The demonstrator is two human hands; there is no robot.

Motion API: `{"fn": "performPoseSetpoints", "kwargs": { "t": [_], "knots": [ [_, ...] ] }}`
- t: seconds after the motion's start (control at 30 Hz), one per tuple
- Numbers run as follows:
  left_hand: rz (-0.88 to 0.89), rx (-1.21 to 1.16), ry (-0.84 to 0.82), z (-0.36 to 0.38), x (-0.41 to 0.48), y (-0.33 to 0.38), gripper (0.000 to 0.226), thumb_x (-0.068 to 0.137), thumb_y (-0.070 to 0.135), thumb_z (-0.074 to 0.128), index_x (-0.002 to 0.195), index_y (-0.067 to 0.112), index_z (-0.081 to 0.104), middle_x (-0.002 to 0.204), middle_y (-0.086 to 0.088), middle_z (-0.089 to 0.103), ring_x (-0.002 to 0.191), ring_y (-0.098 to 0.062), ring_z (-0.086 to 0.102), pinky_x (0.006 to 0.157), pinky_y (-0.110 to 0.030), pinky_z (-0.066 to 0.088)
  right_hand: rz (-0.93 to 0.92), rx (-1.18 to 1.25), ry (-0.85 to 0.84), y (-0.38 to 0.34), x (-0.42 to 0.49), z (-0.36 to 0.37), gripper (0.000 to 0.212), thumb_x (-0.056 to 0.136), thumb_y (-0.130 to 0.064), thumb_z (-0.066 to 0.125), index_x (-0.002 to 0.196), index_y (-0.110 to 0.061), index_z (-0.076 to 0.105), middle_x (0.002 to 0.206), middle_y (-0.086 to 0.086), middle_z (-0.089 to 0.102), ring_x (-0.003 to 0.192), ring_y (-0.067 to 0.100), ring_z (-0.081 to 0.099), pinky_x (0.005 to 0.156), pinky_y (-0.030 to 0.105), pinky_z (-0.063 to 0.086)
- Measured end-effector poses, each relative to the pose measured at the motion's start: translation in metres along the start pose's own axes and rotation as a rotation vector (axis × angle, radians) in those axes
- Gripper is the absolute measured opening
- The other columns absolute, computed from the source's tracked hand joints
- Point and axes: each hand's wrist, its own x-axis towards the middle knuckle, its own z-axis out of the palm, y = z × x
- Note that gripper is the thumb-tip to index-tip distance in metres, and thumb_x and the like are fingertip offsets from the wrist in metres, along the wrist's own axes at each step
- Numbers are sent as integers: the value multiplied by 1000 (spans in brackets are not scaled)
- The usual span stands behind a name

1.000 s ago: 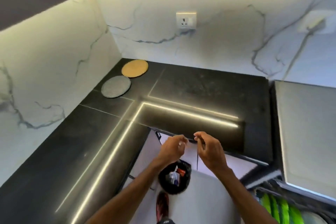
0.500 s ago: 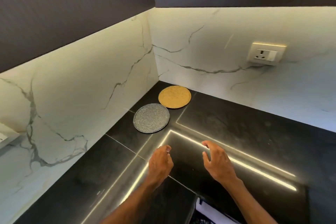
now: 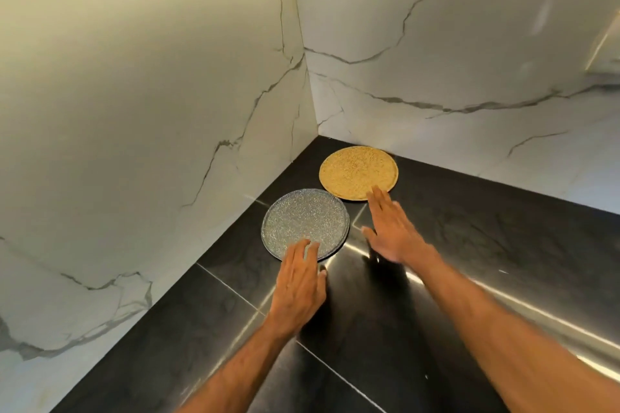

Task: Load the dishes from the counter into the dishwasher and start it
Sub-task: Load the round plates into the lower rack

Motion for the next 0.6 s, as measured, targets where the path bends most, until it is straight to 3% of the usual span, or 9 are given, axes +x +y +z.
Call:
{"fn": "performPoseSetpoints", "kwargs": {
  "t": [0.1, 0.2, 0.3, 0.47, 0.6],
  "knots": [
    [-61, 14, 48, 1, -4, -12, 52, 94, 40, 54, 138, 14, 49, 144, -8, 49, 135, -23, 42, 117, -39, 33, -32, -146, -68, 1, 50, -2, 88, 101, -39, 49, 159, -11, -11, 167, 7, -18, 154, 22, -15, 126, 50, 2],
    [-411, -61, 93, -6, 8, -26, 59, 94, 57, 47, 135, 15, 52, 140, -7, 52, 130, -24, 47, 113, -47, 37, 32, -189, -203, 10, 62, 13, 73, 104, -41, 43, 161, -12, 8, 169, 5, 2, 156, 24, 5, 124, 55, 13],
    [-706, -137, 28, -14, 24, -38, 68, 93, 61, 49, 138, 9, 44, 142, -13, 46, 129, -32, 46, 106, -53, 42, 101, -165, -199, 15, 33, 27, 63, 104, -41, 39, 158, -13, 21, 168, 2, 12, 154, 22, 16, 119, 56, 26],
    [-797, -185, -107, -15, 47, -46, 81, 88, 52, 64, 144, 3, 31, 145, -23, 40, 133, -40, 41, 104, -55, 41, 95, -194, -151, 12, 2, 17, 62, 99, -34, 52, 151, -8, 31, 160, 11, 29, 147, 27, 30, 116, 50, 32],
    [-870, -186, -129, -11, 48, -42, 77, 84, 37, 73, 140, 3, 33, 140, -23, 45, 131, -40, 43, 102, -54, 42, 20, -184, -65, 14, 46, 1, 80, 98, -35, 55, 159, -7, 11, 168, 13, 7, 155, 29, 10, 123, 52, 20]
  ]
}}
